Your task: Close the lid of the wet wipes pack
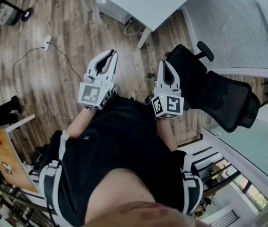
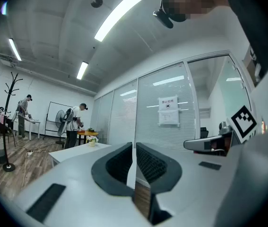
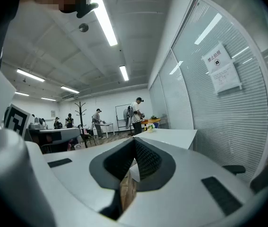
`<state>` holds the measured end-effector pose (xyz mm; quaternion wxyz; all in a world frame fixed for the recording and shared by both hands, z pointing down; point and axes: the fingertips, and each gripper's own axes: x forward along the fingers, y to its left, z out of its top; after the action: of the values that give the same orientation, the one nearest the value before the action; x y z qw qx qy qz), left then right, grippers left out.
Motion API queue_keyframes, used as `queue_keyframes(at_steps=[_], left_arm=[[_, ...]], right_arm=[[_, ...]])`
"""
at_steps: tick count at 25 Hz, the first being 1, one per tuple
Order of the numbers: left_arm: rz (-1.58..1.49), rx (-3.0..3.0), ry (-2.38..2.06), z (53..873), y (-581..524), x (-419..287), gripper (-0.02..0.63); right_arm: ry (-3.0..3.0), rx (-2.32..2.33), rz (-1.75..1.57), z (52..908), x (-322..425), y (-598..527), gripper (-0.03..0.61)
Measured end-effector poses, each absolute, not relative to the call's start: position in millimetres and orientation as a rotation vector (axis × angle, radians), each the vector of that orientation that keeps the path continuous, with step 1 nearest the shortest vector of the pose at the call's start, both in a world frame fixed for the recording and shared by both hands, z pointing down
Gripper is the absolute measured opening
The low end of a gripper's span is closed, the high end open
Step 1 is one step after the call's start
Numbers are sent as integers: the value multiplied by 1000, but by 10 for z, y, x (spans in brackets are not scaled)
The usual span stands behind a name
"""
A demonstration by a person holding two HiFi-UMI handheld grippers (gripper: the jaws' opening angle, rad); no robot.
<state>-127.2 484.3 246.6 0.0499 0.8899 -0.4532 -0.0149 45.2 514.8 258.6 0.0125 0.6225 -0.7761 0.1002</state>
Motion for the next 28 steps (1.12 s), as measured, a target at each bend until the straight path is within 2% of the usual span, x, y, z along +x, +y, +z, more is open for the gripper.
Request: queue_keyframes(at_steps=[13,14,16,17,28], left_arm=[[-57,2709,-1365,2442,4836,-1315,43],[-61,2709,-1360,2445,4837,-1318,43],[-63,2707,-1354,2449,4831,-1344,43],[-60,2705,-1352,2454,4821,-1360,43],[-33,2698,-1298,2610,4575,-1764,44]], right_arm=[[-2443,1971,282,2494,394,5153,21],[-2452,1977,277,2480,391,5148,29],[-2456,1971,276,2480,357,5125,160],[-2452,1963,278,2492,336,5108,172],[-2399,1964,278,2563,-60,4875,172]])
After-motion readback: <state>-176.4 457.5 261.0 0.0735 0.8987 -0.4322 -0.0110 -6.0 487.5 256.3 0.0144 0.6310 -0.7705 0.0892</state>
